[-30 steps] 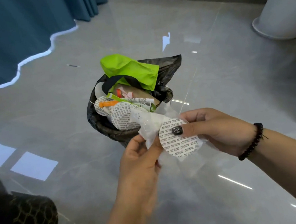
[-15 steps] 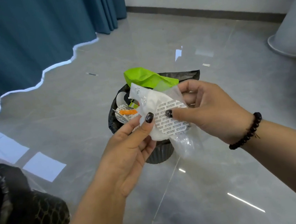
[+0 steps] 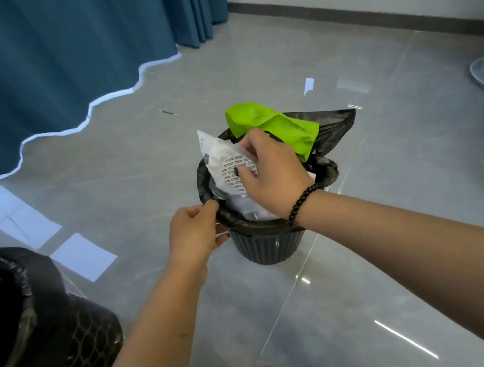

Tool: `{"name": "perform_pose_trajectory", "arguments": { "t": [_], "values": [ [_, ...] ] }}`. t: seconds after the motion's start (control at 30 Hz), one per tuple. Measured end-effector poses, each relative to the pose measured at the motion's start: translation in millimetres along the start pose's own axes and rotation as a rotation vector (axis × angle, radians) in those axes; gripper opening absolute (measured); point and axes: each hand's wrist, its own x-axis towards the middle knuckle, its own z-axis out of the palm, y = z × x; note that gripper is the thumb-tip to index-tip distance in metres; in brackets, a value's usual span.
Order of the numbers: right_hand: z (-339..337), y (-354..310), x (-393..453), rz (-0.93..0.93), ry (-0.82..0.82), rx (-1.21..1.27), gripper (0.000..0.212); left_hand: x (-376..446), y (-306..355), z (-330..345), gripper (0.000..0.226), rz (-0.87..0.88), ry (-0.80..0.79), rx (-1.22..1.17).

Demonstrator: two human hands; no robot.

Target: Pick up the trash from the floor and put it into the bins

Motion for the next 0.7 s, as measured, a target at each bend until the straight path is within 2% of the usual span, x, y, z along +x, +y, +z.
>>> {"name": "perform_pose_trajectory", "arguments": {
  "t": [0.1,0.17,0.27,0.4,0.47,0.6,0.67,0.7],
  "values": [
    [1,8,-3,-0.113,-0.138,-0.248,0.01,-2,-2,5,0.018,0.027,-0.085,0.015],
    [1,7,-3,-0.163,-0.249,-0.373,0.015,-2,-4,8,0.018,0.04,-0.098,0.007],
    [-4,0,4,-0.155,-0.362,-0.477,0.016,0,-8,9,0.019,0.06,-0.09,-0.036],
    [4,-10,6,-0.204,-0.551,-0.721,0.004,-4,-10,9,0.027,0.051,-0.095,-0.059],
    [10,-10,13,-0.184,-0.651,-0.748,0.003,-7,-12,9,0.027,0.036,-0.093,-0.089],
    [17,0,32,-0.146,-0.853,-0.746,0.014,-9,-10,7,0.027,0.008,-0.113,-0.113],
    [18,3,37,-0.118,-0.932,-0.717,0.012,-9,-8,4,0.026,-0.011,-0.134,-0.109],
    [16,3,38,-0.085,-0.959,-0.7,0.022,-10,-6,3,0.024,-0.026,-0.152,-0.109]
  ]
}}
